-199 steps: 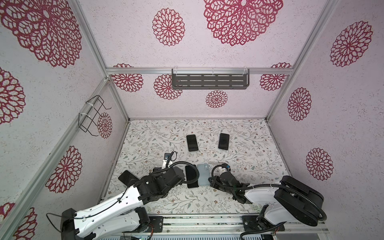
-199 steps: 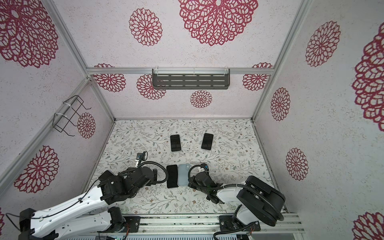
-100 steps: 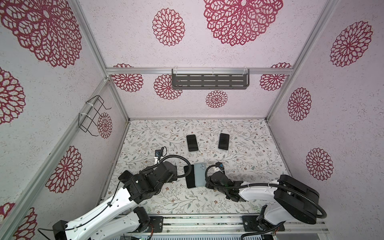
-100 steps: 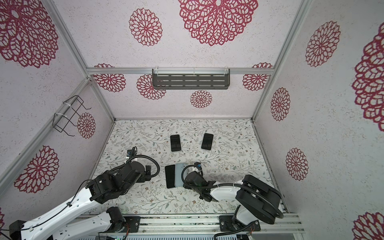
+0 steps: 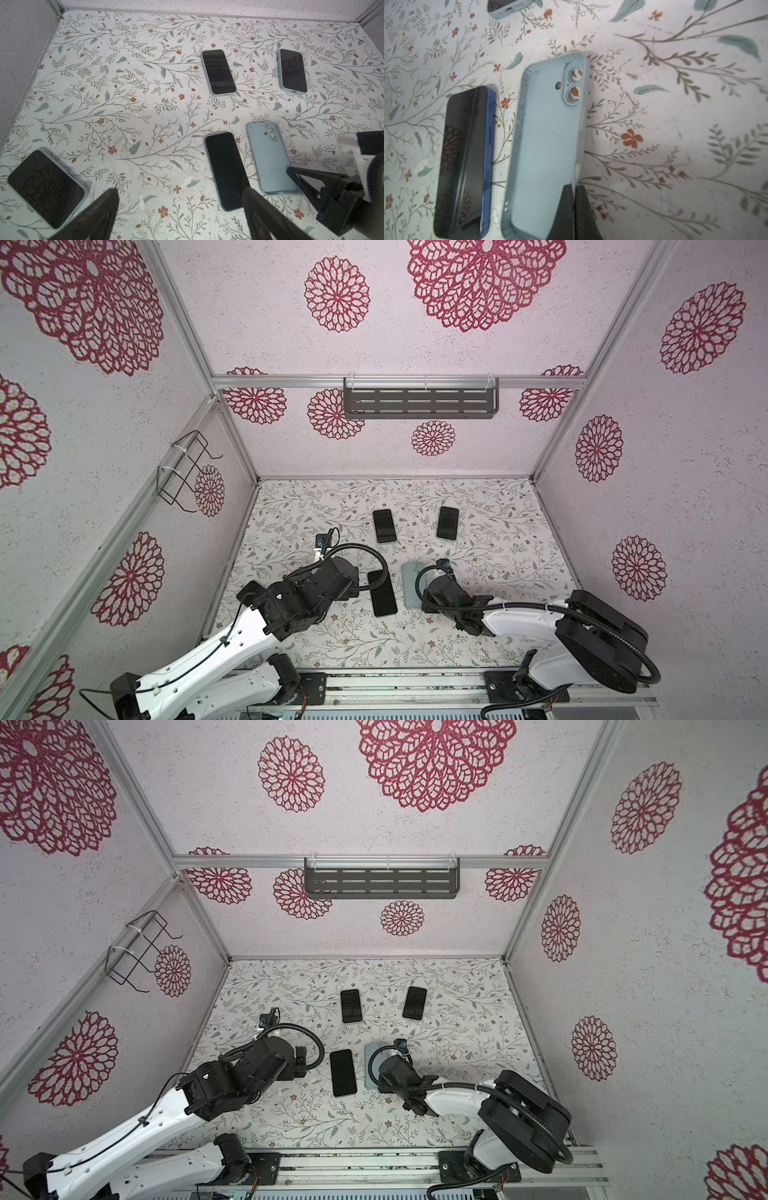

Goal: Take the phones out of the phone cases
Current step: 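Lay the light blue case flat and open the right gripper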

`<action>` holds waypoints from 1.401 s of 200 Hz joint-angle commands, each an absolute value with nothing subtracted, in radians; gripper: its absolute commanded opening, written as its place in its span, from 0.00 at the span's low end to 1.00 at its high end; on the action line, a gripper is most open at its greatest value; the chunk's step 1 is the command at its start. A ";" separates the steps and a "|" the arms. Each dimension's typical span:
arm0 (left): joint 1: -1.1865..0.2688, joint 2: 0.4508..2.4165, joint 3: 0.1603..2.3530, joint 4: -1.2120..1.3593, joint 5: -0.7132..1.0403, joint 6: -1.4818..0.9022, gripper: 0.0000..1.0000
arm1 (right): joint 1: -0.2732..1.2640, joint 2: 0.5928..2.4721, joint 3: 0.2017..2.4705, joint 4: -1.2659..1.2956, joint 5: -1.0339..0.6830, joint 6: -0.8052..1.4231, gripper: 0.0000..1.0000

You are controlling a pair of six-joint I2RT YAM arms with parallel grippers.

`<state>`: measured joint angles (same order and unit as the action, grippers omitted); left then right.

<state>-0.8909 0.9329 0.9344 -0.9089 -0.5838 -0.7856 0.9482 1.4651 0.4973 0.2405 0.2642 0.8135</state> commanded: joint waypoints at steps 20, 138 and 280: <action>-0.885 0.913 0.974 -0.905 -0.584 -0.778 0.97 | 1.027 1.564 0.559 0.324 0.233 0.882 0.00; -0.857 0.788 1.002 -1.009 -0.643 -0.829 0.97 | 1.260 1.894 0.926 0.330 0.254 1.199 0.00; -0.823 0.762 1.012 -1.119 -0.658 -0.930 0.97 | 1.308 1.905 0.983 0.343 0.291 1.250 0.47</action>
<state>-0.8471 0.7410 0.9878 -1.0828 -0.6456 -0.8917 1.3045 1.9491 1.0042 0.3698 0.2798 1.2800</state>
